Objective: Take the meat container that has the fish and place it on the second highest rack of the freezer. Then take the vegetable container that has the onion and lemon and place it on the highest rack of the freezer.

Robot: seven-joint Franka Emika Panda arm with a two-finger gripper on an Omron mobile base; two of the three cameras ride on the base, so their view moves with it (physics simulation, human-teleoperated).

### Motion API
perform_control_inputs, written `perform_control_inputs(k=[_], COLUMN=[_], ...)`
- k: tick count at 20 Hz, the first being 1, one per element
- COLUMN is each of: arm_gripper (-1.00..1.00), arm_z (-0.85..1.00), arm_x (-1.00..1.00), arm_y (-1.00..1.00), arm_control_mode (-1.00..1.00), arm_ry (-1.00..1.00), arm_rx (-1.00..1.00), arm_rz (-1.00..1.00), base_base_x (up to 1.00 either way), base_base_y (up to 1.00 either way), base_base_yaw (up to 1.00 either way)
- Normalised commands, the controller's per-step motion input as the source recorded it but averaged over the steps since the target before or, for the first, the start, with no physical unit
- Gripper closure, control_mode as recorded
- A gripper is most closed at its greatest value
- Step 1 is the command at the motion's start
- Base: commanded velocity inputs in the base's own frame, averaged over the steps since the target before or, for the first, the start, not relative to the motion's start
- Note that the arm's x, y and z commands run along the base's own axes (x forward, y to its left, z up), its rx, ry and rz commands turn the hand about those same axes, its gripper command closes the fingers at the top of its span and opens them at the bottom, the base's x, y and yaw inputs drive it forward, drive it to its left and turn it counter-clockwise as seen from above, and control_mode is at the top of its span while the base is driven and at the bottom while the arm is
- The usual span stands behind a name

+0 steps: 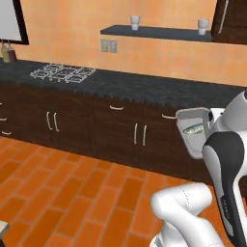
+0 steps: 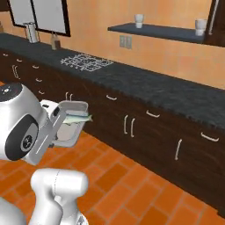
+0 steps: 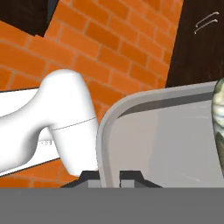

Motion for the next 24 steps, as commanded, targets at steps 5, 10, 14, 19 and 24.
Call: perform_control_inputs(k=[5,10,14,19,24], arm_gripper=[1.00,1.00,1.00,1.00,1.00], arm_z=[0.00,0.00,0.00,0.00,0.00], arm_x=[0.00,0.00,0.00,0.00,0.00], arm_y=[0.00,0.00,0.00,0.00,0.00], arm_control_mode=[1.00,1.00,1.00,1.00,1.00], arm_ry=[0.00,0.00,0.00,0.00,0.00], arm_rx=[0.00,0.00,0.00,0.00,0.00], arm_rz=[0.00,0.00,0.00,0.00,0.00], base_base_x=[0.00,0.00,0.00,0.04,0.03], base_base_y=[0.05,0.05,0.14,0.17,0.00], base_base_yaw=[0.96,0.96,0.93,0.90,0.89])
